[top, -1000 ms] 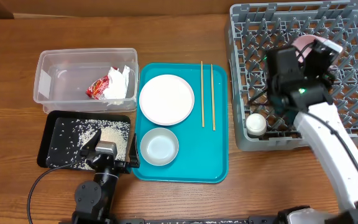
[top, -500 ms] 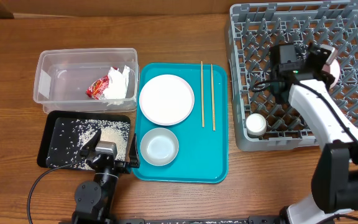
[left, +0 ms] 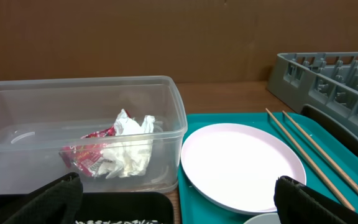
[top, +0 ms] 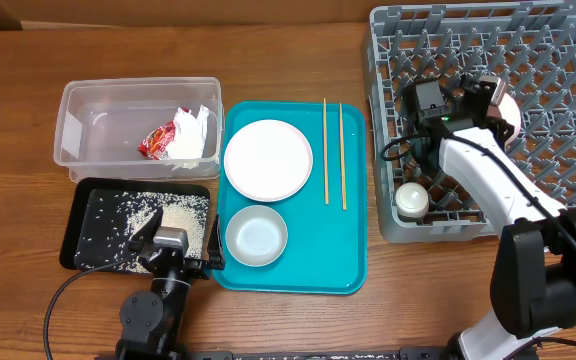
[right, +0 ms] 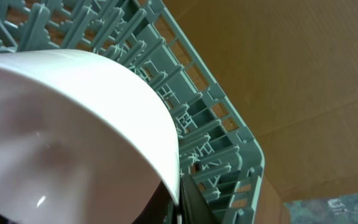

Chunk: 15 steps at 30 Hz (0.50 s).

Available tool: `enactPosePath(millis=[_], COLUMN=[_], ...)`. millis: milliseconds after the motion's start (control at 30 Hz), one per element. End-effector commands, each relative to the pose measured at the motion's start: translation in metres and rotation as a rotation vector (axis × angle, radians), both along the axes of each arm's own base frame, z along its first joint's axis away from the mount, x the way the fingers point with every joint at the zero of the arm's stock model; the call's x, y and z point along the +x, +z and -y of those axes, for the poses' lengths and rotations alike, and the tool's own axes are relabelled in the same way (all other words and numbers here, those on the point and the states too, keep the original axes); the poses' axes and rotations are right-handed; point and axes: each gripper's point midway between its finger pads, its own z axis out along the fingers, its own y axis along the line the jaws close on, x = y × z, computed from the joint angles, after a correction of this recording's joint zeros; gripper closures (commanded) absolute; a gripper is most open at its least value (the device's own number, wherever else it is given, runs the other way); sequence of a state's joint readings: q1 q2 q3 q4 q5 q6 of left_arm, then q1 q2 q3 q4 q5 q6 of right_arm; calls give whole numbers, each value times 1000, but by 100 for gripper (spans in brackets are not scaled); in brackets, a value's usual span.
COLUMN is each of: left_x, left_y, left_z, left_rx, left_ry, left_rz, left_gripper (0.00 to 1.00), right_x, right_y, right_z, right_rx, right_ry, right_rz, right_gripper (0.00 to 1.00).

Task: Sort waste into correct bins and load items into the dishwasher
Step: 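Release the pink bowl in the rack and lift the right gripper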

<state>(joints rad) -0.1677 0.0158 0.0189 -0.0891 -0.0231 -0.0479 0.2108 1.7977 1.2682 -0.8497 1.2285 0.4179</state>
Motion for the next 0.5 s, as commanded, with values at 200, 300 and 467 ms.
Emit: enactPosePath(millis=[200,300,467], left_x=[0,0,0], left_y=[-1,-1,-1], left_z=[-4,-4,-4], left_rx=[18,18,18], left_ry=[15,15,15], left_rz=[9,8,8], left_gripper=[0,0,0], right_x=[7,10,14], right_y=[1,4,10], right_z=[-29,-21,4], right_rx=[16,15,4], right_ry=[75,51,-8], right_rz=[-8,27,76], right_gripper=[96,96,96])
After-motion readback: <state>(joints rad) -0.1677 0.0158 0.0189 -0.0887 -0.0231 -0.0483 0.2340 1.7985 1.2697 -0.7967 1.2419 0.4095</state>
